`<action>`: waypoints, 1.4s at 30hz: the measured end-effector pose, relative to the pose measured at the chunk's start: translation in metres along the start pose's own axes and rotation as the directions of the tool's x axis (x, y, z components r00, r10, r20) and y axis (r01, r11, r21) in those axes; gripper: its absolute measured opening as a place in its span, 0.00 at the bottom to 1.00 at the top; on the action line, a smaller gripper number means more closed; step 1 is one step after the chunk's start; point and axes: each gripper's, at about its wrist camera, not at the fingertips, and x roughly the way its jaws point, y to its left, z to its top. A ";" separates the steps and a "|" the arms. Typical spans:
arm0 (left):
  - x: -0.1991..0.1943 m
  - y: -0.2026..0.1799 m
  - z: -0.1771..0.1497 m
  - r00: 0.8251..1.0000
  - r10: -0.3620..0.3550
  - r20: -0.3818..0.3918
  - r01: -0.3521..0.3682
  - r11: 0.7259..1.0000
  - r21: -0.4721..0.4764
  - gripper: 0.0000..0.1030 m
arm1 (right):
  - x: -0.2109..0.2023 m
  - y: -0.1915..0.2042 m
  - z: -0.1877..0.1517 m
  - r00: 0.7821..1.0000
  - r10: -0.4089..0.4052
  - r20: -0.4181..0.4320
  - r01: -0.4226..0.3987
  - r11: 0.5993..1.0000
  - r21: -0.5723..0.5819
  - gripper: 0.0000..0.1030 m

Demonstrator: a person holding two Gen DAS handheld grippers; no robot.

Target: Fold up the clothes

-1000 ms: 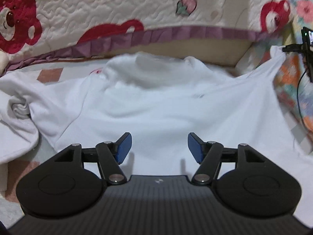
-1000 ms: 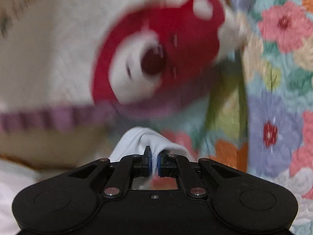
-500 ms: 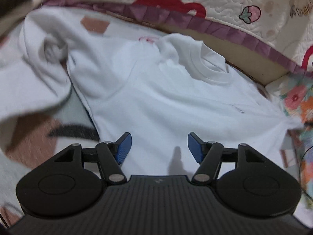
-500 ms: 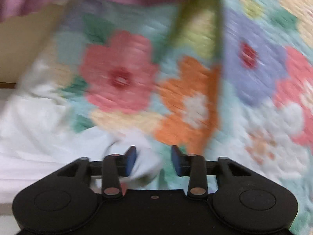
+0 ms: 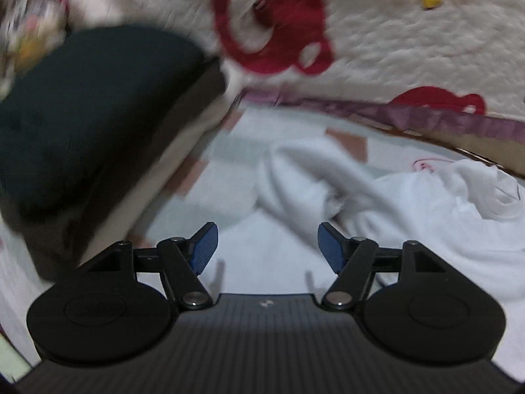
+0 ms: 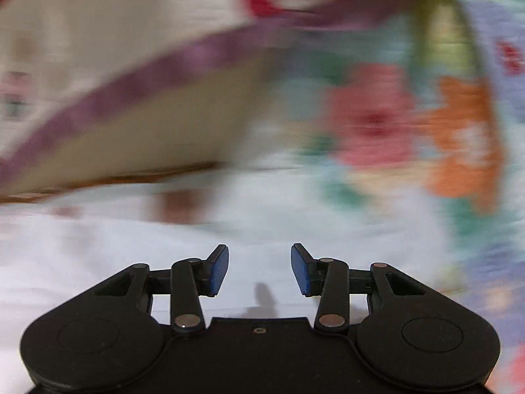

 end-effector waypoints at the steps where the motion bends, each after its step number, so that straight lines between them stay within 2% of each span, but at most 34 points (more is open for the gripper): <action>1: 0.004 0.004 -0.002 0.999 -0.029 -0.025 0.028 0.999 -0.024 0.65 | 0.003 0.017 -0.001 0.997 0.075 -0.013 -0.074 0.997 0.017 0.47; 2: 0.007 0.004 -0.005 0.998 -0.061 -0.028 0.061 0.998 -0.027 0.65 | 0.006 0.036 -0.003 0.990 0.135 -0.028 -0.134 0.991 0.022 0.47; 3: 0.006 -0.003 -0.009 0.997 -0.083 -0.007 0.083 0.996 0.021 0.63 | 0.009 0.055 -0.005 0.981 0.187 -0.045 -0.186 0.982 0.021 0.47; 5: 0.001 -0.028 -0.018 0.994 -0.107 0.030 0.100 0.980 0.173 0.65 | 0.008 0.089 -0.010 0.966 0.248 -0.071 -0.249 0.968 -0.017 0.47; 7: -0.004 -0.058 -0.029 0.993 -0.111 0.027 0.095 0.932 0.351 0.65 | 0.006 0.118 -0.015 0.957 0.278 -0.082 -0.284 0.956 -0.074 0.49; 8: -0.002 -0.065 -0.032 0.995 -0.092 0.022 0.076 0.917 0.391 0.66 | 0.004 0.130 -0.018 0.952 0.291 -0.091 -0.299 0.949 -0.100 0.49; 12: 0.013 -0.069 -0.042 0.999 0.050 -0.012 -0.039 0.890 0.454 0.67 | -0.006 0.166 -0.035 0.935 0.325 -0.144 -0.350 0.911 -0.216 0.49; 13: 0.017 -0.067 -0.043 0.995 0.093 -0.023 -0.072 0.881 0.468 0.68 | -0.011 0.174 -0.040 0.930 0.329 -0.162 -0.361 0.898 -0.250 0.49; 16: 0.027 -0.053 -0.044 0.981 0.181 -0.063 -0.133 0.881 0.455 0.71 | -0.022 0.194 -0.056 0.918 0.339 -0.207 -0.393 0.849 -0.352 0.49; 19: 0.035 -0.044 -0.047 0.979 0.196 -0.046 -0.156 0.884 0.441 0.71 | -0.026 0.205 -0.069 0.904 0.353 -0.243 -0.425 0.806 -0.412 0.50; 21: 0.036 -0.047 -0.051 0.979 0.206 0.014 -0.185 0.848 0.497 0.42 | -0.024 0.207 -0.075 0.899 0.356 -0.255 -0.436 0.788 -0.435 0.55; 22: 0.037 -0.048 -0.051 0.977 0.210 0.021 -0.191 0.836 0.514 0.07 | -0.022 0.208 -0.077 0.899 0.355 -0.257 -0.437 0.781 -0.447 0.55; 23: 0.036 -0.047 -0.049 0.978 0.205 0.022 -0.188 0.843 0.505 0.05 | -0.018 0.207 -0.080 0.900 0.352 -0.257 -0.434 0.777 -0.456 0.55; 24: 0.033 -0.045 -0.047 0.980 0.197 0.040 -0.191 0.849 0.492 0.04 | -0.014 0.204 -0.083 0.904 0.344 -0.253 -0.425 0.785 -0.450 0.55; 25: 0.029 -0.045 -0.044 0.977 0.203 0.072 -0.211 0.843 0.494 0.04 | -0.010 0.200 -0.085 0.909 0.335 -0.248 -0.414 0.798 -0.438 0.55; 26: 0.024 -0.045 -0.040 0.966 0.229 0.117 -0.257 0.826 0.502 0.04 | -0.010 0.195 -0.086 0.916 0.333 -0.224 -0.400 0.812 -0.424 0.55; 28: 0.011 -0.043 -0.025 0.937 0.275 0.216 -0.347 0.795 0.497 0.04 | -0.017 0.183 -0.082 0.917 0.354 -0.183 -0.398 0.821 -0.409 0.55; 30: -0.008 -0.037 -0.005 0.912 0.282 0.296 -0.396 0.790 0.468 0.04 | -0.023 0.173 -0.076 0.917 0.364 -0.161 -0.398 0.826 -0.400 0.55; 33: -0.038 -0.020 0.035 0.863 0.299 0.408 -0.475 0.755 0.451 0.04 | -0.024 0.162 -0.067 0.923 0.341 -0.181 -0.386 0.830 -0.404 0.55; 35: -0.051 -0.003 0.068 0.839 0.313 0.444 -0.510 0.737 0.444 0.04 | -0.021 0.157 -0.065 0.924 0.323 -0.205 -0.381 0.832 -0.404 0.55; 37: -0.063 0.016 0.099 0.844 0.312 0.437 -0.501 0.752 0.429 0.04 | -0.016 0.153 -0.066 0.924 0.309 -0.225 -0.376 0.838 -0.395 0.55; 39: -0.076 0.031 0.121 0.867 0.282 0.411 -0.459 0.775 0.435 0.04 | -0.011 0.152 -0.070 0.928 0.292 -0.230 -0.363 0.846 -0.390 0.55; 42: -0.091 0.040 0.133 0.870 0.274 0.410 -0.453 0.772 0.446 0.04 | -0.005 0.151 -0.074 0.954 0.233 -0.189 -0.292 0.867 -0.403 0.55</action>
